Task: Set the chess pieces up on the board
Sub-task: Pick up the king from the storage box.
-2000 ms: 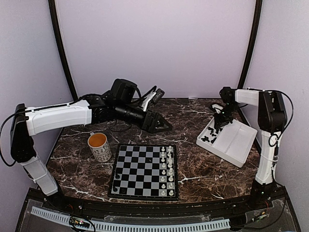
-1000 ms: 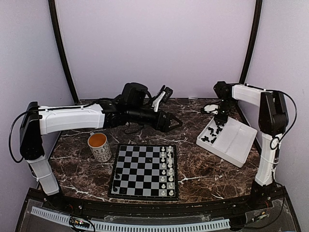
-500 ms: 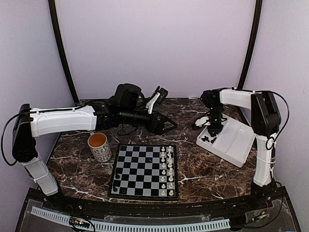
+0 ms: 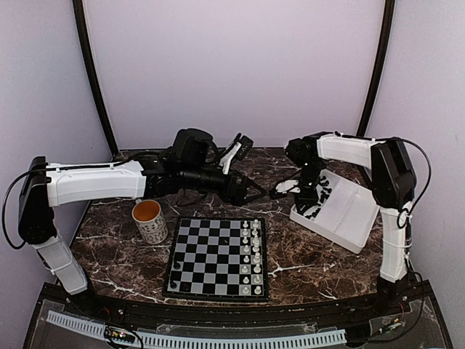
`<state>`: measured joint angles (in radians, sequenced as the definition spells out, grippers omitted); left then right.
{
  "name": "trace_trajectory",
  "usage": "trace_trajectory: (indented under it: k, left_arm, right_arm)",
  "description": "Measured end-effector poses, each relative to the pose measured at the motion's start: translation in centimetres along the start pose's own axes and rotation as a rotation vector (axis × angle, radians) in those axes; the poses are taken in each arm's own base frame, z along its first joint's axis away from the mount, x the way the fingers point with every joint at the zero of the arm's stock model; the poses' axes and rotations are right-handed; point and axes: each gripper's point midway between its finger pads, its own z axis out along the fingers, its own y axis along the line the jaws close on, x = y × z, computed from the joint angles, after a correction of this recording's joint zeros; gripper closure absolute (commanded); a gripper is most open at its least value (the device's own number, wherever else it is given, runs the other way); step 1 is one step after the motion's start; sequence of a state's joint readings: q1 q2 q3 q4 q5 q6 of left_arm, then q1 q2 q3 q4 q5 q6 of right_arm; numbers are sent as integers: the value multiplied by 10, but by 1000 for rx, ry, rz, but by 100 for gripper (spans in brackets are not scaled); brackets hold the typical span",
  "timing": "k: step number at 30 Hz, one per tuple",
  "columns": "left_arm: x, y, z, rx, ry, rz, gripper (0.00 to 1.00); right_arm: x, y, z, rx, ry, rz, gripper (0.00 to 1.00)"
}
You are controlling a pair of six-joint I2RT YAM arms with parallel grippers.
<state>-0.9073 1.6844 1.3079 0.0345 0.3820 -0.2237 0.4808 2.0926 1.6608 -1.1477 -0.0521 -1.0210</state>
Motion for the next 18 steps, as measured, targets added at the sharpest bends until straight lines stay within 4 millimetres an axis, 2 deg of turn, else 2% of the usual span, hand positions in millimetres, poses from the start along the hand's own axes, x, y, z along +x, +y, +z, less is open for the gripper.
trace_trajectory:
  k: [4,6,10,18]
  left_arm:
    - [0,-1,0,3,-1,0,21]
    - [0,-1,0,3,-1,0,21]
    - [0,0,0,2,-1,-1,21]
    - [0,0,0,3,0,-1,21]
  right_arm:
    - [-27,-39,-7,56,-112,99,72]
    - [-32,-57,-11,70,-167,150,72]
    - [-21,-78,-20,83,-221,234,72]
    - [9,-97,-28,111,-233,323,71]
